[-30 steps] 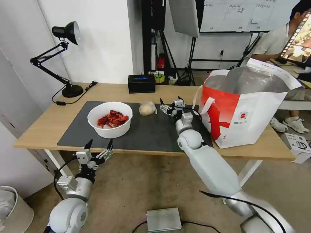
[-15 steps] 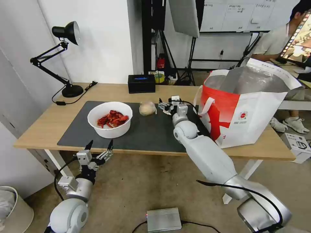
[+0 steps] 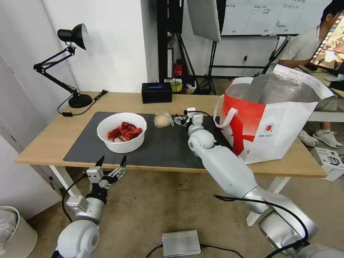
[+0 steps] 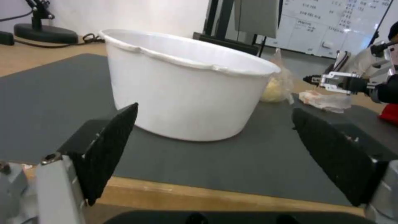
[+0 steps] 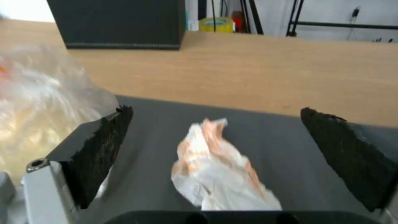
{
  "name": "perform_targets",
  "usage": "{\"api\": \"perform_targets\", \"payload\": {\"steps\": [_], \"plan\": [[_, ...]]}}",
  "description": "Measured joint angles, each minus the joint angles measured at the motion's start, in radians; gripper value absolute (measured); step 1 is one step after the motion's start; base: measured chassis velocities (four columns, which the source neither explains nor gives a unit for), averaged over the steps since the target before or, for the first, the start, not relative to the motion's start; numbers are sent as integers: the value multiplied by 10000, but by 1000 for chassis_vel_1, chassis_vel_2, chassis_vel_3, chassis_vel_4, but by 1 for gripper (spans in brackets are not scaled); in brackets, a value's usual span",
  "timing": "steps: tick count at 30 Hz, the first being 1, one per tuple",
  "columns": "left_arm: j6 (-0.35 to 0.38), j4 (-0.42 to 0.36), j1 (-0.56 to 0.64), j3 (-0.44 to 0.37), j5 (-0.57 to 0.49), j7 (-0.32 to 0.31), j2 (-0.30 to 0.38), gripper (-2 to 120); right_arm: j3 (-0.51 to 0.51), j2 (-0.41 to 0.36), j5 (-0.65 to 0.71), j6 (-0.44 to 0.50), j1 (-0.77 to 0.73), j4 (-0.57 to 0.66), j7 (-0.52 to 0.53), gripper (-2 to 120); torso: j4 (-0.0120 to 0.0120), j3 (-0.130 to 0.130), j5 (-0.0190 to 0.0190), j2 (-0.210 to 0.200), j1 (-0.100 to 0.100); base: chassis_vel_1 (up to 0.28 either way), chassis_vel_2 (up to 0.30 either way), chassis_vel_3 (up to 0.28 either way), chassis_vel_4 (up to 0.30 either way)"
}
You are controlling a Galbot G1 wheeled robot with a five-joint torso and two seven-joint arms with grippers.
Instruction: Pick up the trash from the table and place it into the takeout bag.
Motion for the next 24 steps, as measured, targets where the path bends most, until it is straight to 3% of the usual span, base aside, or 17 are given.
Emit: {"api": "perform_targets", "payload": {"steps": [20,24], "plan": [[-64,160,-69,282,268,13,-168,100,180,171,-242,53,-155,-407,-159,99,0,0,0,0,0,0,0,0,0],[-66,162,-60,356,353,14,-239,100,200,215,-241,6,-146,-476,-159,83,-1,0,0,0,0,0,0,0,0]]}}
